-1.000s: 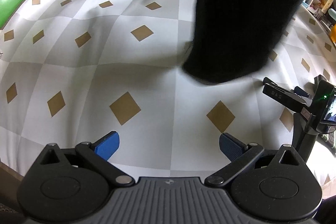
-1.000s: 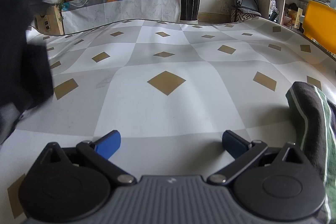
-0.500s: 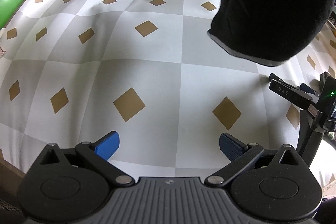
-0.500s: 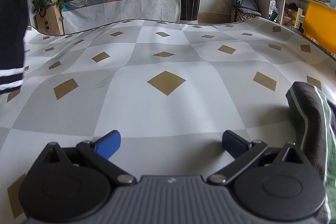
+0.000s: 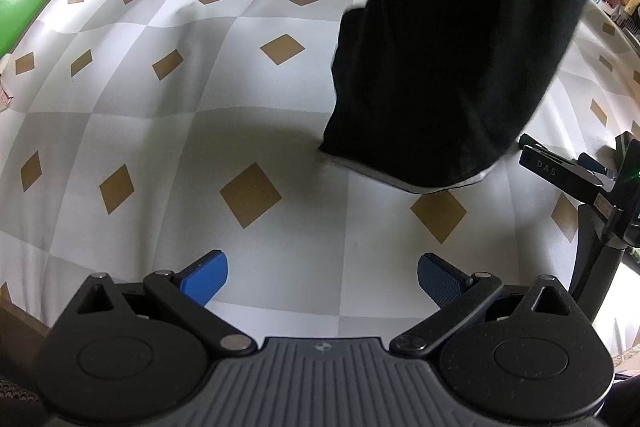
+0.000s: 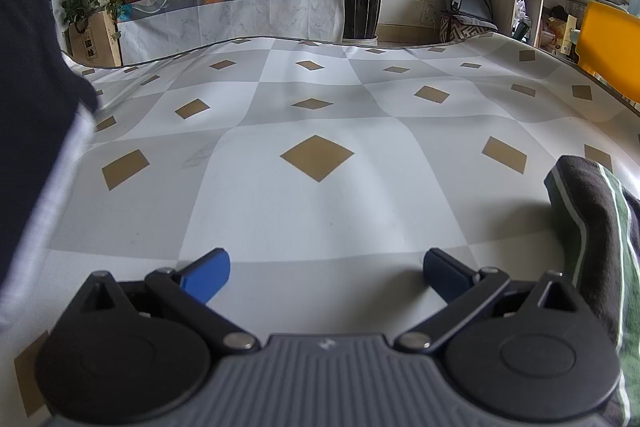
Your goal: Fold clothes
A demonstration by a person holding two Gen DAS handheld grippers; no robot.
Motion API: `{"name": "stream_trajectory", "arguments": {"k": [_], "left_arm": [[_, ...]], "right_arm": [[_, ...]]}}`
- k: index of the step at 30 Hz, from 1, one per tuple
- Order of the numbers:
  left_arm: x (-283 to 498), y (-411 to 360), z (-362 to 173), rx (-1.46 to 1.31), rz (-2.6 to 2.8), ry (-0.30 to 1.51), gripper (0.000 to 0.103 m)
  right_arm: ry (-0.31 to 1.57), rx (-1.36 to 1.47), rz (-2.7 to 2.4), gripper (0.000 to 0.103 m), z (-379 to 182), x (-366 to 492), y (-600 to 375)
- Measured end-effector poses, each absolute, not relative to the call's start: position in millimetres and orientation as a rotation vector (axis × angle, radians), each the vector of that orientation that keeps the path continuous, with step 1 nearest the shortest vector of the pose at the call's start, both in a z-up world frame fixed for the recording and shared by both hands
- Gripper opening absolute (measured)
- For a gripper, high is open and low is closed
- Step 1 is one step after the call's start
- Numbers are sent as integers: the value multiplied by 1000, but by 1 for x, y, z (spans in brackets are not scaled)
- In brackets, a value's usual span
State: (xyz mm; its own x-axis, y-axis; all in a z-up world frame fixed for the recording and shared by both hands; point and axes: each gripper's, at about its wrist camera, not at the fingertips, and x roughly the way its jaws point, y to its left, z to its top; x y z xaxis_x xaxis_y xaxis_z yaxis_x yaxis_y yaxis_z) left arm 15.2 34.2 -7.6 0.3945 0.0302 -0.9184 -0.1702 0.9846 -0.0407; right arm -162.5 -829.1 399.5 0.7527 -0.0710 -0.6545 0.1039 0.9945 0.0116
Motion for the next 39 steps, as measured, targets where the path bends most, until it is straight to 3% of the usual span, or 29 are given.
{"name": "stream_trajectory", "arguments": {"k": [39], "left_arm": [[35,-2,-37,4,147,1239,102]], "right_arm": [[712,48,-96,103,401,-165,-828]]}}
